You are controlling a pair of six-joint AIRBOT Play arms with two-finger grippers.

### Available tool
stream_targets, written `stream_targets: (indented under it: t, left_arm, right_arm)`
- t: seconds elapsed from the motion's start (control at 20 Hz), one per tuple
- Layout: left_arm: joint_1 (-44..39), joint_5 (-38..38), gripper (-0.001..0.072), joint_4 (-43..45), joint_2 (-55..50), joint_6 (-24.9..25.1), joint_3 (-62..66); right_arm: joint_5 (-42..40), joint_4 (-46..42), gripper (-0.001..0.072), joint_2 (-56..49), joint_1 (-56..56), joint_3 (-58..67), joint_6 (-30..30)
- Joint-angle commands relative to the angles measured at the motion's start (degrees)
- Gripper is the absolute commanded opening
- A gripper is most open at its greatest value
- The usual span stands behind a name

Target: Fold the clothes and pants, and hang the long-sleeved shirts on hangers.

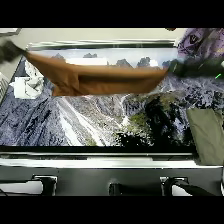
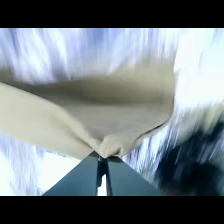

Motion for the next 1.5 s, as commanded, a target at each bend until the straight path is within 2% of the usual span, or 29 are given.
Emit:
stream_targets:
  t: [0.0,0.15,0.3,0.45,0.6,0.75,0.9,1.0,1.25,1.45]
  left_arm:
    - [0.0,2.8,0.0013,11.7,10.1,-4.1,6.7]
    - [0.0,3.3,0.0013,22.7,24.2,-6.3,-0.7]
    - [0.0,1.9,0.0013,29.7,34.9,-8.0,-3.7]
    - [0.0,0.7,0.0013,31.2,40.3,-9.7,-3.7]
    - [0.0,0.1,0.0013,31.1,40.8,-10.9,-3.8]
    - [0.0,-4.4,0.0013,28.5,35.6,-9.3,-3.8]
    - [0.0,-9.7,0.0013,21.9,25.4,-5.7,-3.8]
    - [-1.0,-10.8,0.0013,20.6,16.2,-3.9,-3.8]
    - [-5.3,-9.2,0.0013,20.7,-7.9,-2.3,-3.7]
    - [-7.5,-0.5,0.0013,20.7,-21.9,-1.8,-1.4]
  right_arm:
    - [3.5,-8.9,0.0025,1.2,0.7,22.9,4.6]
    - [2.3,-13.5,0.0025,10.6,0.7,24.4,6.6]
    - [4.4,-17.9,0.0025,20.0,0.7,22.7,9.0]
    - [6.8,-19.1,0.0025,24.8,0.7,22.6,11.7]
    - [8.0,-19.1,0.0025,24.4,0.7,22.6,14.5]
    - [9.1,-18.9,0.0025,18.9,0.7,22.5,15.1]
    - [14.3,-18.5,0.0025,8.4,0.7,22.4,15.1]
    - [16.2,-17.9,0.0025,0.5,0.7,19.3,14.8]
    - [12.4,-17.3,0.0025,-17.9,0.7,12.3,13.8]
    - [3.1,-13.4,0.0025,-28.8,0.7,12.3,13.7]
